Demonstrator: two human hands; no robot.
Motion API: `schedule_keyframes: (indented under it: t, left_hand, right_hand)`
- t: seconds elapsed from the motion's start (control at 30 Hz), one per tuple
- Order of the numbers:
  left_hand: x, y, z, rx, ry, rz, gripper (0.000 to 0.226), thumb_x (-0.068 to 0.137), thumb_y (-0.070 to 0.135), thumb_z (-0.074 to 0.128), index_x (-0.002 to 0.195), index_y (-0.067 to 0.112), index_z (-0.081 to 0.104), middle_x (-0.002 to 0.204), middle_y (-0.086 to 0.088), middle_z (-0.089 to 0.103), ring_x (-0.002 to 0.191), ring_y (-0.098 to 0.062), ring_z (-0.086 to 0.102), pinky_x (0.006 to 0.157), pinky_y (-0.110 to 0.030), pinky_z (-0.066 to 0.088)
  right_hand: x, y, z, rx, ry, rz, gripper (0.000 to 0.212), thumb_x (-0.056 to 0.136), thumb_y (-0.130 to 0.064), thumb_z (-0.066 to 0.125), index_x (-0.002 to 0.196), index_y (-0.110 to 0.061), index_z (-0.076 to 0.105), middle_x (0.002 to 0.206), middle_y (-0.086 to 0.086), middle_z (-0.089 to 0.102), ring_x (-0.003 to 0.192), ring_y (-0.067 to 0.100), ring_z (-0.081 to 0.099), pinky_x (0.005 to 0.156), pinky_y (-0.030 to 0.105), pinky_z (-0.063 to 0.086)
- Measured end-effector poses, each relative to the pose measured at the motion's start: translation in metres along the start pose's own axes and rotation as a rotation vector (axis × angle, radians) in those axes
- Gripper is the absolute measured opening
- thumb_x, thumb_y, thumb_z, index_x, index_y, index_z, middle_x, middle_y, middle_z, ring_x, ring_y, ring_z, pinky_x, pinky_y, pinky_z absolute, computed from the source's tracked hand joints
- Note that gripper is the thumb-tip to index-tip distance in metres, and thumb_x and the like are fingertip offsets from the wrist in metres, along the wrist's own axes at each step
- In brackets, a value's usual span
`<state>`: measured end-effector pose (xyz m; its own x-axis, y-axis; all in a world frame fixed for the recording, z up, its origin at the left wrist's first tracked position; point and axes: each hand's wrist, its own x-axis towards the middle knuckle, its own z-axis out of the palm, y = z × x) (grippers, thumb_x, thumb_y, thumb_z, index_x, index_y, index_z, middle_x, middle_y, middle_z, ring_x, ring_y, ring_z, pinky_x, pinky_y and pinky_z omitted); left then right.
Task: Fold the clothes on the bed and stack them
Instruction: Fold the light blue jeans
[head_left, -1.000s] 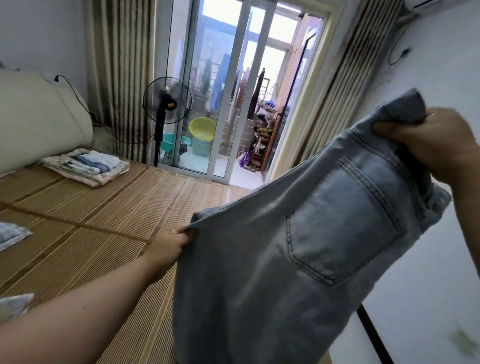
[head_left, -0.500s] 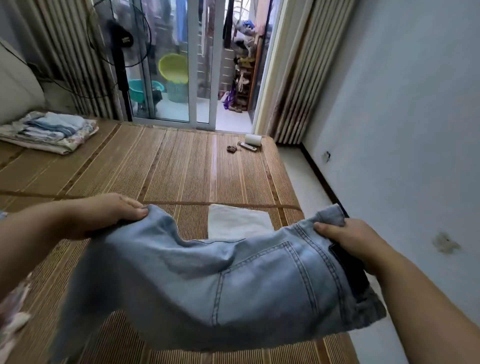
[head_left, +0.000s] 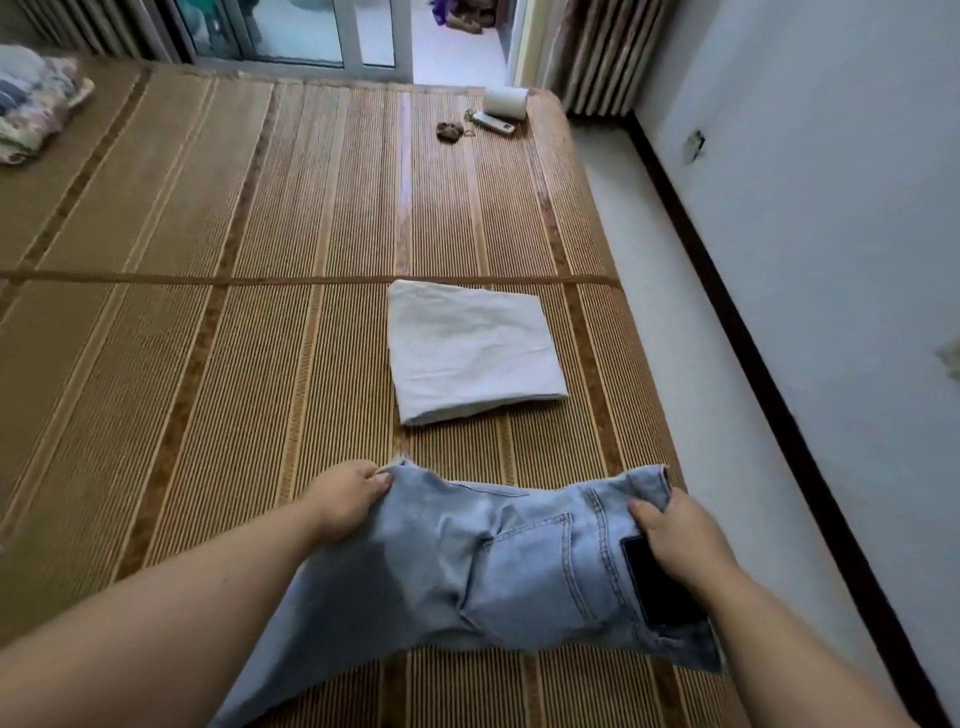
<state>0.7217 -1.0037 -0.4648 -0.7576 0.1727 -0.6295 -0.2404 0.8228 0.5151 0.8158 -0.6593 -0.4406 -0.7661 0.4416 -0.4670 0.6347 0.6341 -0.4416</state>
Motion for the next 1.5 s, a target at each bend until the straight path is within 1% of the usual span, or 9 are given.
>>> schedule_keyframes:
  t: [0.33,0.5,0.67,0.73,0.8,0.87,1.03,1.23,1.5]
  left_hand:
    - [0.163,-0.020,0.077,0.348,0.317,-0.049,0.034,0.099,0.051,0.026,0.098,0.027,0.051,0.096,-0.005,0.066,0.086,-0.029,0.062,0.071,-0.035,0.049]
    - [0.226,-0.028,0.104,0.307,0.501,-0.052,0.033,0.093,0.040,0.050,0.112,0.015,0.058,0.113,-0.015,0.059,0.105,-0.036,0.053,0.090,-0.044,0.044]
    - [0.202,-0.033,0.183,0.474,0.454,0.509,0.061,0.076,0.056,0.049,0.127,0.022,0.057,0.132,-0.013,0.056,0.126,-0.034,0.045,0.105,-0.054,0.032]
    - [0.200,-0.032,0.207,0.587,0.207,0.443,0.081,0.070,0.075,0.043,0.144,0.048,0.026,0.159,-0.007,0.018,0.145,-0.035,0.013,0.111,-0.058,0.013]
    - [0.212,-0.040,0.224,0.610,0.152,0.307,0.093,0.061,0.090,0.031,0.134,0.065,-0.020,0.151,0.004,-0.039,0.138,-0.032,-0.035,0.107,-0.059,-0.016]
    - [0.225,-0.046,0.233,0.628,0.179,0.275,0.096,0.056,0.095,0.026,0.126,0.065,-0.032,0.140,0.007,-0.053,0.129,-0.031,-0.049,0.100,-0.060,-0.027]
    - [0.242,-0.055,0.241,0.656,0.210,0.322,0.099,0.054,0.096,0.026,0.130,0.064,-0.029,0.143,0.006,-0.049,0.131,-0.034,-0.045,0.099,-0.062,-0.029]
    - [0.243,-0.039,0.221,0.616,0.019,0.278,0.099,0.061,0.085,0.042,0.135,0.063,-0.020,0.139,0.007,-0.051,0.130,-0.030,-0.048,0.101,-0.063,-0.026]
    - [0.114,-0.050,0.176,0.344,-0.048,0.115,0.079,0.082,0.050,0.057,0.149,0.040,0.015,0.161,-0.001,0.009,0.147,-0.026,0.003,0.115,-0.058,0.010]
  right_hand:
    - [0.208,0.060,0.024,-0.150,0.113,0.022,0.033,0.093,-0.045,0.051,0.110,-0.020,0.062,0.108,0.019,0.066,0.099,0.037,0.059,0.078,0.037,0.042]
    - [0.262,0.076,0.080,-0.194,0.261,0.008,0.063,0.091,-0.041,0.053,0.144,-0.016,0.031,0.142,0.018,0.045,0.128,0.037,0.044,0.100,0.050,0.037]
    - [0.228,0.084,0.177,-0.400,0.166,-0.264,0.075,0.086,-0.066,0.033,0.151,-0.035,0.014,0.161,0.001,0.006,0.147,0.029,0.004,0.108,0.067,0.010]
    - [0.222,0.091,0.207,-0.472,0.115,-0.276,0.081,0.076,-0.080,0.020,0.146,-0.046,-0.001,0.158,-0.005,-0.011,0.146,0.030,-0.010,0.107,0.069,0.004]
    - [0.228,0.101,0.224,-0.535,0.134,-0.222,0.083,0.071,-0.088,0.011,0.141,-0.051,-0.012,0.155,-0.004,-0.020,0.144,0.029,-0.019,0.107,0.068,0.000]
    - [0.236,0.108,0.232,-0.570,0.182,-0.205,0.081,0.072,-0.088,0.006,0.142,-0.051,-0.014,0.156,-0.001,-0.017,0.144,0.031,-0.016,0.106,0.068,0.001]
    - [0.246,0.114,0.243,-0.552,0.221,-0.242,0.079,0.079,-0.084,0.012,0.147,-0.048,-0.005,0.160,0.000,0.002,0.145,0.032,0.001,0.103,0.071,0.008]
    - [0.244,0.097,0.224,-0.635,0.029,-0.119,0.082,0.072,-0.087,0.003,0.139,-0.050,-0.026,0.158,-0.002,-0.023,0.144,0.028,-0.020,0.107,0.069,0.000]
    - [0.116,0.010,0.235,-0.441,-0.177,-0.384,0.077,0.089,-0.058,0.050,0.152,-0.032,0.014,0.162,0.003,-0.004,0.145,0.024,0.018,0.112,0.043,0.026]
